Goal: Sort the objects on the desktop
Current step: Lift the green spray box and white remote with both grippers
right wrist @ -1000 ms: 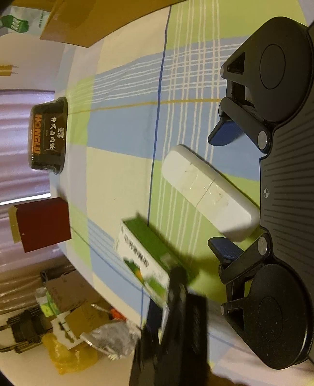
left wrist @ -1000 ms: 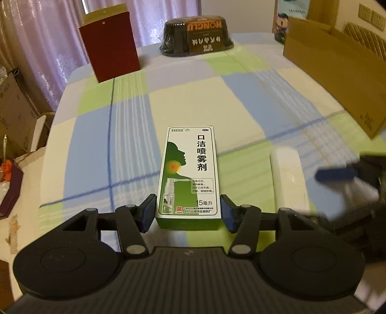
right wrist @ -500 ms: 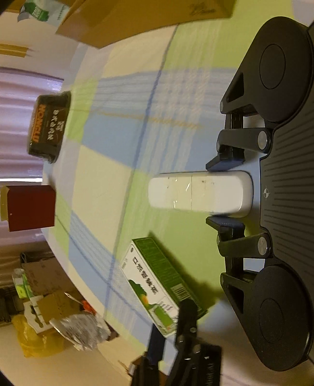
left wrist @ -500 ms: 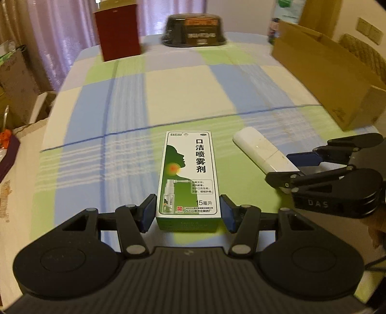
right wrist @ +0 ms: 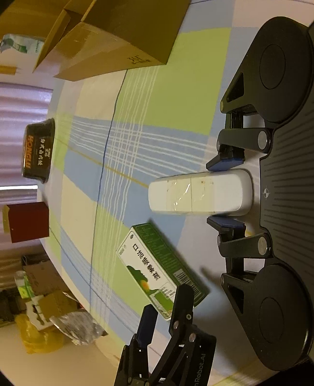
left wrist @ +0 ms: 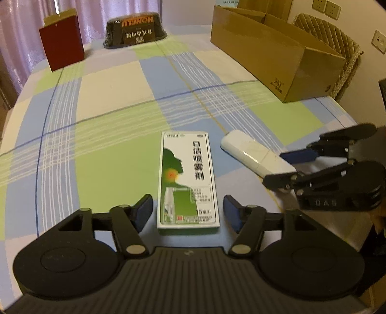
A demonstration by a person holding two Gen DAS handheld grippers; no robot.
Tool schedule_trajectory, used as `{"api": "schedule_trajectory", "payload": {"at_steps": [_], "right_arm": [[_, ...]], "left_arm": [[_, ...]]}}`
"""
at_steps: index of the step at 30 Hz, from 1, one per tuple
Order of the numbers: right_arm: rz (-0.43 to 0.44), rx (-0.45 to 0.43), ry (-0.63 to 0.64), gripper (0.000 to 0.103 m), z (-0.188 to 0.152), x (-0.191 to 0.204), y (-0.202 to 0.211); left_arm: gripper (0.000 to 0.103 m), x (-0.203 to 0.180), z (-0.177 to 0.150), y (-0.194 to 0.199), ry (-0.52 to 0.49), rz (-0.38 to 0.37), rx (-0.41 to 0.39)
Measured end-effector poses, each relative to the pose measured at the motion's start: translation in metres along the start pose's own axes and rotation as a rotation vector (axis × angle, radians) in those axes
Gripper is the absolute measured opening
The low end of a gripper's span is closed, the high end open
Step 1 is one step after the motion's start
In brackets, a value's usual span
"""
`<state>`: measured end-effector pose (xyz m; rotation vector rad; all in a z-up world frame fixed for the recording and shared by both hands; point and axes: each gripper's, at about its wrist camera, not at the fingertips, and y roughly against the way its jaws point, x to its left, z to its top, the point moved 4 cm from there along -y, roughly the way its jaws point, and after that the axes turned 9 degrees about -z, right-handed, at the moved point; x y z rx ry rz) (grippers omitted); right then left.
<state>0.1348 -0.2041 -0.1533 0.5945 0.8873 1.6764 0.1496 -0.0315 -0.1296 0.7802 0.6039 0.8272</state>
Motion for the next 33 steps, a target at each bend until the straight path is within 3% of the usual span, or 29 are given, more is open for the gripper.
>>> {"api": "schedule_trajectory", "payload": {"at_steps": [2,15,33], "right_arm": [[0.002,-0.01,-0.004,0.06,0.001,0.003,-0.002],[-0.008,-0.07,0.071,0.062,0.0,0.006,-0.009],[-0.007,-0.106,0.064,0.063,-0.002,0.003,-0.012]], "left_arm": [[0.062,0.001,0.002,-0.002,0.002,0.009,-0.006],[0.062,0.004,-0.001,-0.015,0.006,0.006,0.017],[0.062,0.003,-0.001,-0.02,0.017,0.013,0.006]]}}
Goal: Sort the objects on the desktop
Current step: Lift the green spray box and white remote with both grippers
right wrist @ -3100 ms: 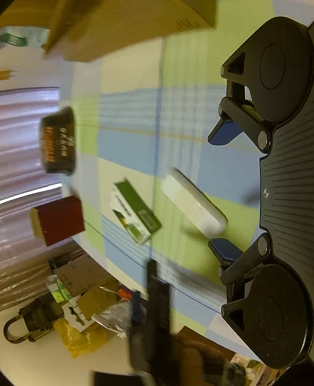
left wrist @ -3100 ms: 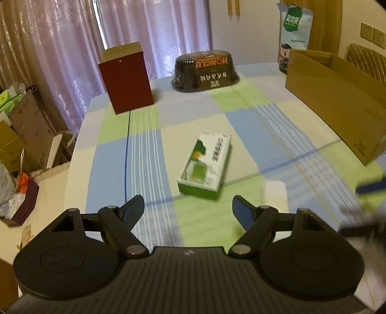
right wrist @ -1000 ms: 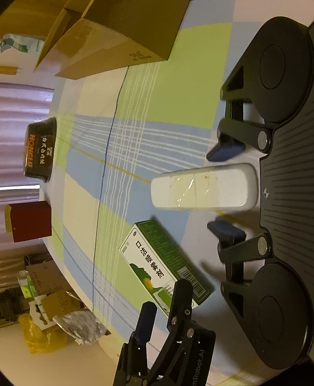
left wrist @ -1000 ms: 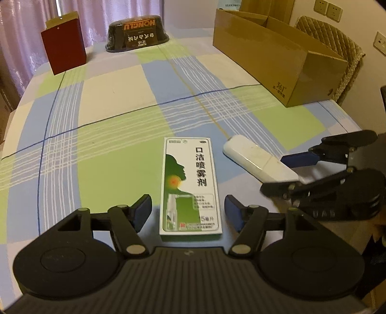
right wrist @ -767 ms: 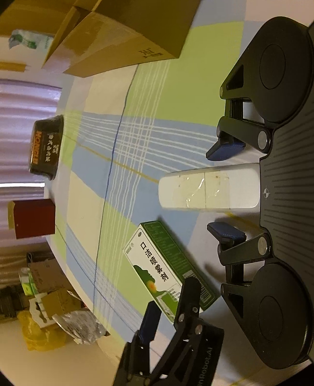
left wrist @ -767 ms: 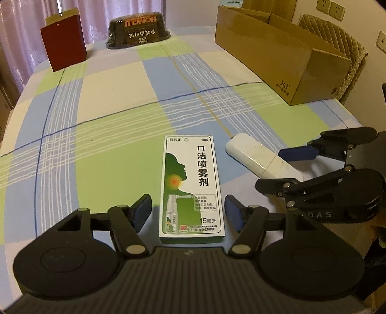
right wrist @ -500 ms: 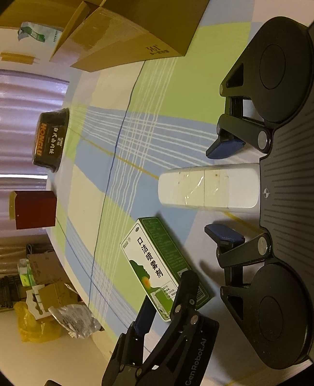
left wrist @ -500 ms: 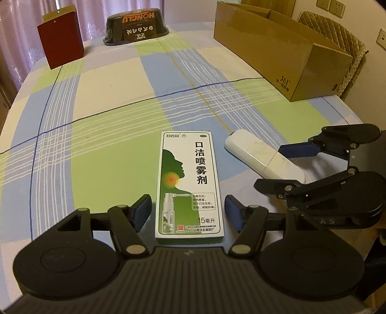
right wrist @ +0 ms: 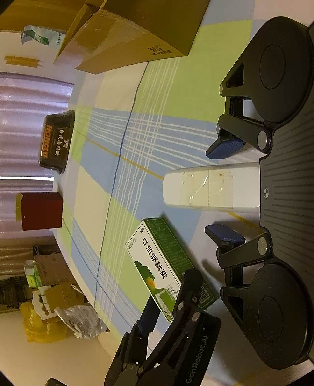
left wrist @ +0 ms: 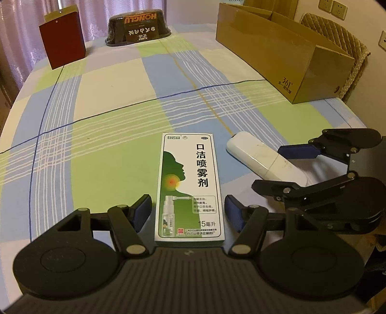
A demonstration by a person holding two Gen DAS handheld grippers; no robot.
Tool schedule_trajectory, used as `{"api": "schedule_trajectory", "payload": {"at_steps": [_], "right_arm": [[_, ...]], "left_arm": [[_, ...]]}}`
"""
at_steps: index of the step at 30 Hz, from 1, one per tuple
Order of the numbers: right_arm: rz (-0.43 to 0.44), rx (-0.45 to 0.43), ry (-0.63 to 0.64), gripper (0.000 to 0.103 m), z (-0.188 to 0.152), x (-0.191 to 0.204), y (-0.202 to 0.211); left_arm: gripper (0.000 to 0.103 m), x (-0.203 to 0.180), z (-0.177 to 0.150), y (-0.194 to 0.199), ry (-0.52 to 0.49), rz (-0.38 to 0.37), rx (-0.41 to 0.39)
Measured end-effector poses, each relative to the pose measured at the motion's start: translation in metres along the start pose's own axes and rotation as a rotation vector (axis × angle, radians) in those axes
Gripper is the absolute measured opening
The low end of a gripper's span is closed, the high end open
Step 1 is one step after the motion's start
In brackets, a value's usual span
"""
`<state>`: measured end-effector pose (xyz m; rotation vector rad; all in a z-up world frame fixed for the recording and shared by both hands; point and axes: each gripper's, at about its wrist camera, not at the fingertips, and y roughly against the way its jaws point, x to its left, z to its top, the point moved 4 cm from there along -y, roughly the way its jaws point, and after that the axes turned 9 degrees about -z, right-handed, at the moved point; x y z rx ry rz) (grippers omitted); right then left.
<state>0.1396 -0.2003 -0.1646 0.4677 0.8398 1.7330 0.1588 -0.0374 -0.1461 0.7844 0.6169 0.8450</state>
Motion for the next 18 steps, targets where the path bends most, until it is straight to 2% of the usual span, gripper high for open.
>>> {"api": "schedule_trajectory", "payload": {"at_steps": [3,4,5,18], "right_arm": [[-0.01,-0.001,-0.001,0.057,0.0024,0.0035,0.0019],[-0.013,0.0,0.0,0.05,0.0038,0.0054,0.003],[-0.016,0.0,0.005,0.039,0.0047,0.0054,0.0033],[-0.013,0.011,-0.004,0.039,0.0055,0.0034,0.0029]], "left_arm": [[0.062,-0.0003,0.0003,-0.0002,0.002,-0.003,-0.003],[0.062,-0.0004,0.0004,-0.0001,0.003,-0.003,-0.005],[0.062,-0.0004,0.0005,-0.0001,0.004,-0.003,-0.006],[0.055,-0.0023,0.0002,-0.0014,-0.007,0.001,0.003]]}}
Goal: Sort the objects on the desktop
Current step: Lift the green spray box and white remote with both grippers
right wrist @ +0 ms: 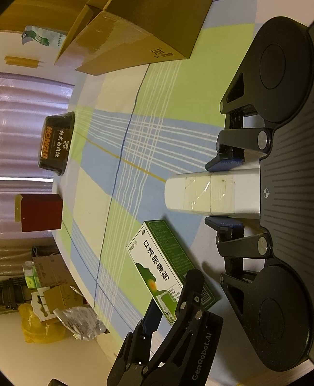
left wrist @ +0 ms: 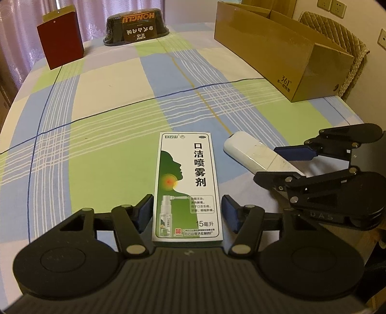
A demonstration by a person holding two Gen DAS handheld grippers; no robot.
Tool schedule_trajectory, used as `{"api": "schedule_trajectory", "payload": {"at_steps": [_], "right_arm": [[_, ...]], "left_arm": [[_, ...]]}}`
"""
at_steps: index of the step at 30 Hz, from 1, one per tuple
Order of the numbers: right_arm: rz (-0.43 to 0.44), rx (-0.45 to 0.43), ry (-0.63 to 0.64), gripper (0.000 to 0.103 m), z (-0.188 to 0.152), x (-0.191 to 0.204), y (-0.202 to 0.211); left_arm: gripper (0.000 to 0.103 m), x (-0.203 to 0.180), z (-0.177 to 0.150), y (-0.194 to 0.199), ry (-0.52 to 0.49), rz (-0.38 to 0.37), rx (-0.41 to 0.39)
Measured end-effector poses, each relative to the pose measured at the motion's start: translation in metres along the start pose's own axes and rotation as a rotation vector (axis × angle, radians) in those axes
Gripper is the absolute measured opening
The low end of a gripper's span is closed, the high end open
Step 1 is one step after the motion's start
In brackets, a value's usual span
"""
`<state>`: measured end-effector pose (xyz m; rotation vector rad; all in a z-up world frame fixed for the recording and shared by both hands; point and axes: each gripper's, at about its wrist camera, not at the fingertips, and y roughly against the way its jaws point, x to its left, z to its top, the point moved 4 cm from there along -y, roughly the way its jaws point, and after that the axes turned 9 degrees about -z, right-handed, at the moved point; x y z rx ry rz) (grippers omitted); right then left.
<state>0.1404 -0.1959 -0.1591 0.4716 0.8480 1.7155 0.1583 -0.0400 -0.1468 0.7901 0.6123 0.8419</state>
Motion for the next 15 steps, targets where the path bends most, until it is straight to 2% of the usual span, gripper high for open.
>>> {"api": "schedule_trajectory", "payload": {"at_steps": [15], "right_arm": [[0.001,0.012,-0.003,0.039,-0.0019,-0.0013,0.0035]], "left_arm": [[0.05,-0.0012,0.0004,-0.0009,0.0,0.001,0.013]]}}
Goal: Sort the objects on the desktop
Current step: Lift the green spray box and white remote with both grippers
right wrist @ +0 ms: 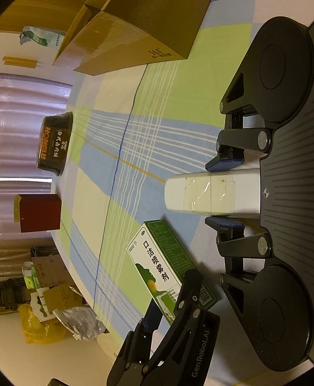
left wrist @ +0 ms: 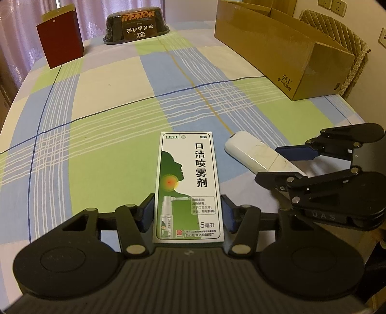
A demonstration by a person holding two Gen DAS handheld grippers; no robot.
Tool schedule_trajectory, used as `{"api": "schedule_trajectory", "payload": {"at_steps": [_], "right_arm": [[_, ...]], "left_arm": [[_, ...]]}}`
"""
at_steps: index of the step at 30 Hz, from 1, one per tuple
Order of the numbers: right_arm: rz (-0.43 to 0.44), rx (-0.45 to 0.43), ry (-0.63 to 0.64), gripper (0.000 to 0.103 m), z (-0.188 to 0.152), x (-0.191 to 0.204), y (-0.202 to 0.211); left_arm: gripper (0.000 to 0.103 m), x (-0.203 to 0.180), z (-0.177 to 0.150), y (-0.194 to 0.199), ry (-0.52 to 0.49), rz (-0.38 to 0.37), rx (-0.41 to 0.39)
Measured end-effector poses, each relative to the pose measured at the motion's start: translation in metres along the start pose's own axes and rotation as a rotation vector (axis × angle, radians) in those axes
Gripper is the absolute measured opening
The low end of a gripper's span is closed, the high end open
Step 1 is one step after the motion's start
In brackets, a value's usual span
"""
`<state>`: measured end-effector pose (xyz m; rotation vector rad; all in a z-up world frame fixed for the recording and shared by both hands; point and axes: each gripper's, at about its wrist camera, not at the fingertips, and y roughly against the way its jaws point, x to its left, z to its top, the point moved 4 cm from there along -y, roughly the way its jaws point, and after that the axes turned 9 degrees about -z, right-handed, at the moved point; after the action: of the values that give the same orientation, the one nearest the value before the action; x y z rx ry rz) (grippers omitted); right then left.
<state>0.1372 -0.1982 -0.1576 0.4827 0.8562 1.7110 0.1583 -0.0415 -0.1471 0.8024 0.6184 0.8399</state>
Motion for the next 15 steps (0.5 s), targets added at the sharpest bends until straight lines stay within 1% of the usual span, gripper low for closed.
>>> {"api": "schedule_trajectory", "payload": {"at_steps": [15], "right_arm": [[0.0,0.033,-0.025,0.039,-0.0051,0.0001,0.0069]], "left_arm": [[0.05,-0.0004,-0.0011,0.0047,0.005,-0.006,-0.006]]}}
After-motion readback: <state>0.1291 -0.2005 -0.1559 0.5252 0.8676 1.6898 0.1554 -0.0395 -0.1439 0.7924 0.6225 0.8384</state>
